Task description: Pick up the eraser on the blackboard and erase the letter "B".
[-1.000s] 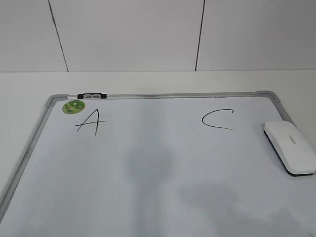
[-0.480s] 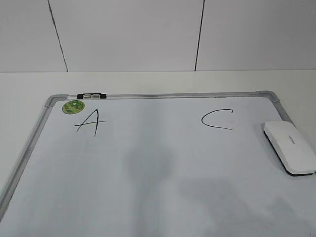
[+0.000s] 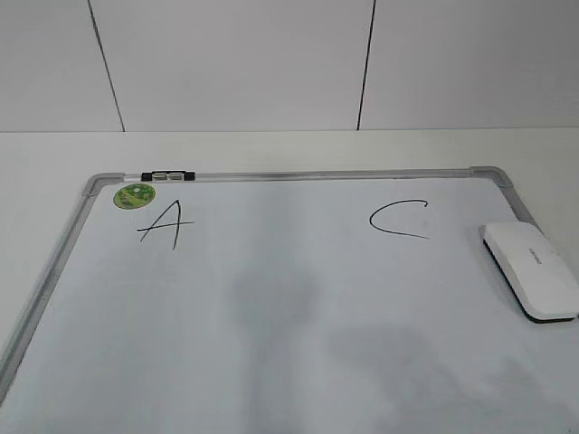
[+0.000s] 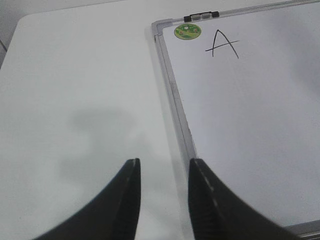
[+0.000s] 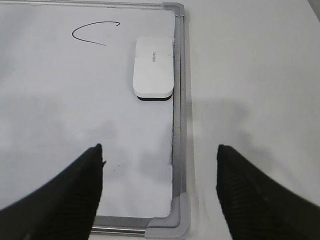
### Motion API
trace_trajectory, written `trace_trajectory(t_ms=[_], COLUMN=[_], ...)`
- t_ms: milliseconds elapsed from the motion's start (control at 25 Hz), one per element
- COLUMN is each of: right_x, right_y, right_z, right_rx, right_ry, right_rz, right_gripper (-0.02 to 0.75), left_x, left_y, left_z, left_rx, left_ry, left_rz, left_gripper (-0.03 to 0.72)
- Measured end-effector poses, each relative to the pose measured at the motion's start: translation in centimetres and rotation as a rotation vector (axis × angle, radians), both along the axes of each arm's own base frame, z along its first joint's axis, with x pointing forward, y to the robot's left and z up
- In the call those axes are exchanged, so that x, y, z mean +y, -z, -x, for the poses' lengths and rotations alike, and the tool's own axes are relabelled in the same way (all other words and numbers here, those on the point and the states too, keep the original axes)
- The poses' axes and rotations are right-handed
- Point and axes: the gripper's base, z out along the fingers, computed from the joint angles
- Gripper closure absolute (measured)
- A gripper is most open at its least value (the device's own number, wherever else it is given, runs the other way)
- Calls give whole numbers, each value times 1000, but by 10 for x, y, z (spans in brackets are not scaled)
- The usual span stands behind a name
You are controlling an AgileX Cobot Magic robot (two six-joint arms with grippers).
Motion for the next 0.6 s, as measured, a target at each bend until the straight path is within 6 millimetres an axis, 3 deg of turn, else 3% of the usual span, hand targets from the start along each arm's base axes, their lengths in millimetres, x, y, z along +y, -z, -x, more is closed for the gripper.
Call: trace_trajectory(t_ms=[600], right_x=[0], right_y=[0], right_z=[0], right_rx=[-1], right_ry=[0], right_rz=[0], right_gripper=[170], left_x=[0], left_y=[0], left_z=[0], left_rx=[0], left_ry=[-1], left_rz=[0], left_gripper=[445])
